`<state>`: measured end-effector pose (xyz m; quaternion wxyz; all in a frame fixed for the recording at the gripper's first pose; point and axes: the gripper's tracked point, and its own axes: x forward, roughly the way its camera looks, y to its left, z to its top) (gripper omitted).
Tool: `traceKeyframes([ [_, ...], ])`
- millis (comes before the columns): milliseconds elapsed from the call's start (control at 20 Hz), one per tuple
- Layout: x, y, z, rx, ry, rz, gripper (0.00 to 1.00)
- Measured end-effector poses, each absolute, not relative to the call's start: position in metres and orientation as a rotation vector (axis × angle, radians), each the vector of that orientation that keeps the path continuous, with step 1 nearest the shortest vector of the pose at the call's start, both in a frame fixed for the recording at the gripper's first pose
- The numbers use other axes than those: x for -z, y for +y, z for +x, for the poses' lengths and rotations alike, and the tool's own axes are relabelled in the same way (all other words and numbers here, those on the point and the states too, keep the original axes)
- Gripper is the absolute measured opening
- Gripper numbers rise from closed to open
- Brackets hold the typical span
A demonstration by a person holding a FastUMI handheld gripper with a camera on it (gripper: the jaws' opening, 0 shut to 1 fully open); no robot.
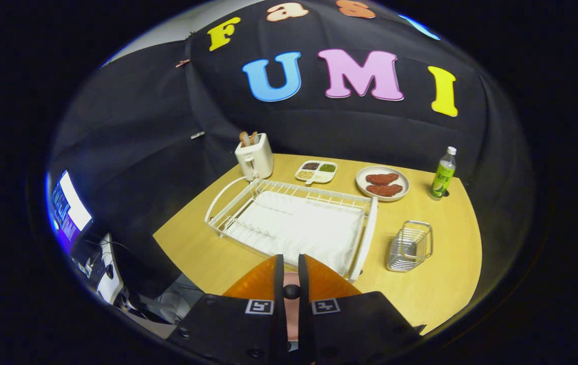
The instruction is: Take the plate from the dish rack, then take the spoon from the basket and place it into the plate.
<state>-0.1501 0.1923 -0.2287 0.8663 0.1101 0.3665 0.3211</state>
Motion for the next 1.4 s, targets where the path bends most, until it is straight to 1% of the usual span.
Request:
traceKeyframes([
  [150,0.255,0.223,-0.157,-0.724,0.793,0.168,0.13],
  [400,0.279,0.244,-0.154,-0.748,0.768,0.139,0.12],
  [600,0.287,0.233,-0.165,-0.764,0.779,0.169,0.13],
  [900,0.313,0.212,-0.207,-0.81,0.864,0.141,0.13],
  [1400,0.388,0.216,-0.23,-0.825,1.007,-0.023,0.14],
])
